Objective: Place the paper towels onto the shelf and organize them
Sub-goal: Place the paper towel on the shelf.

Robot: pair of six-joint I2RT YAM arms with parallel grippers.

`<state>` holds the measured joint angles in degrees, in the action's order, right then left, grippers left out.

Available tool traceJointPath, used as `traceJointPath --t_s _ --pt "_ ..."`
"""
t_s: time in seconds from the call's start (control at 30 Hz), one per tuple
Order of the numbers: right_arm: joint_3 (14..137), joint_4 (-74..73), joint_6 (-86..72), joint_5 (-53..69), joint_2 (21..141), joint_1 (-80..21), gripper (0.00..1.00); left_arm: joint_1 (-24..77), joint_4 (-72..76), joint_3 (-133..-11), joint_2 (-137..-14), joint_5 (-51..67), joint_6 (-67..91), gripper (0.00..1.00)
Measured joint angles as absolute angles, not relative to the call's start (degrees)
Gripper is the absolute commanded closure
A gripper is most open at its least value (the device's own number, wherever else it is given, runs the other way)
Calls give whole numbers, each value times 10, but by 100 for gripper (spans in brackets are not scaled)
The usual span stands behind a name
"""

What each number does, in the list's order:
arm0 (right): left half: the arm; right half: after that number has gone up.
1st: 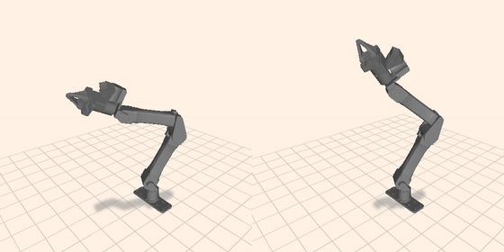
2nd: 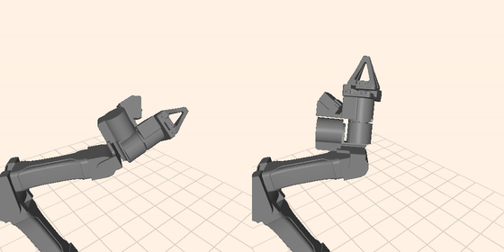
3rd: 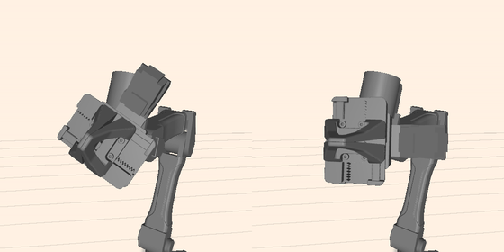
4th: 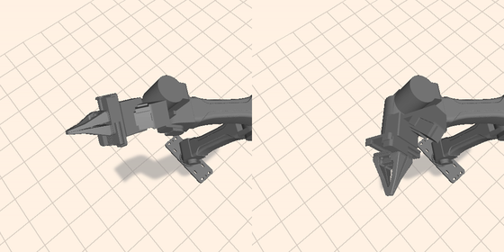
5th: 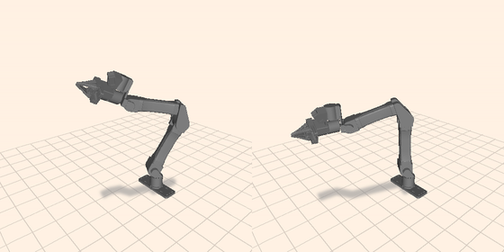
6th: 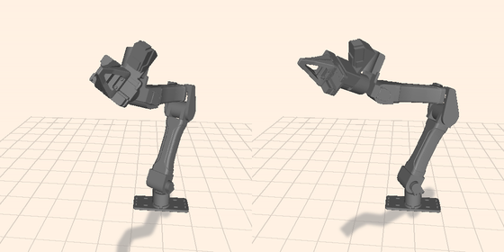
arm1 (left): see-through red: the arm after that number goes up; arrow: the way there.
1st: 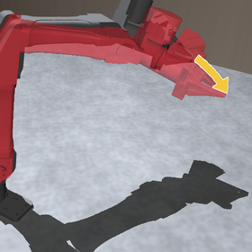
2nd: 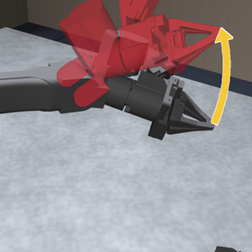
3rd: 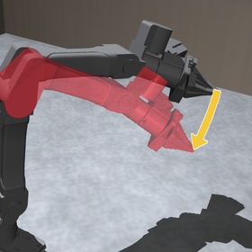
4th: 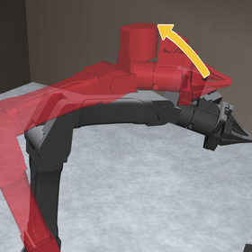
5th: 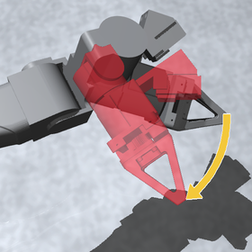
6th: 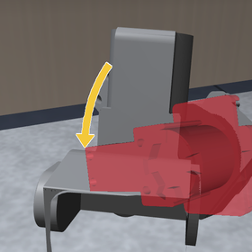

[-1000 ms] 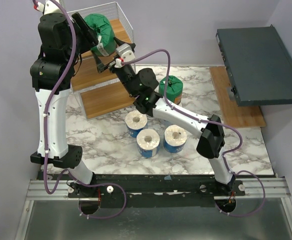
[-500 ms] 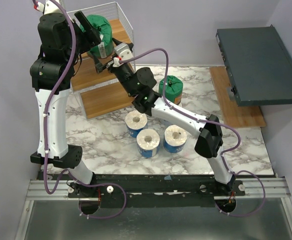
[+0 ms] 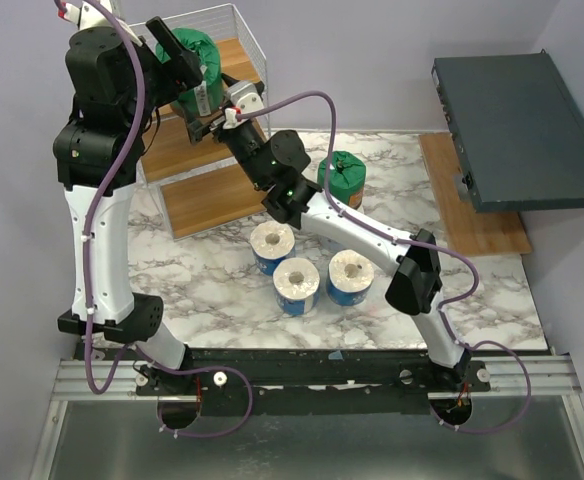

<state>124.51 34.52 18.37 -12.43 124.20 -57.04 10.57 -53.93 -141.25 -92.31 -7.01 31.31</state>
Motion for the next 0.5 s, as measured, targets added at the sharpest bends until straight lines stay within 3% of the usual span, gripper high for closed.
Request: traceJointPath --t_s 0.5 --pt "1272 333 165 -129 1252 -570 1 106 -528 -1407 -912 -63 315 1"
